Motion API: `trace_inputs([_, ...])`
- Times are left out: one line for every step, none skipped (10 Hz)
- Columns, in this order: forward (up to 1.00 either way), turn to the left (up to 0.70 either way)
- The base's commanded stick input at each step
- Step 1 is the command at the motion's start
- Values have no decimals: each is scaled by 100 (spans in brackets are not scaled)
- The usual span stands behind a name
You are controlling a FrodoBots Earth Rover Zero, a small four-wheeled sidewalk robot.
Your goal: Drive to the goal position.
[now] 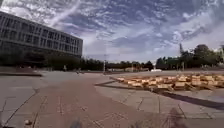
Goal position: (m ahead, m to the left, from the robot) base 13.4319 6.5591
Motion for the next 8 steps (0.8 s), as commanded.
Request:
trace_inputs([70, 35])
trace_inputs([70, 35])
trace_inputs([70, 16])
trace_inputs([70, 6])
trace_inputs([70, 2])
trace_inputs([70, 0])
trace_inputs([70, 0])
trace_inputs([70, 19])
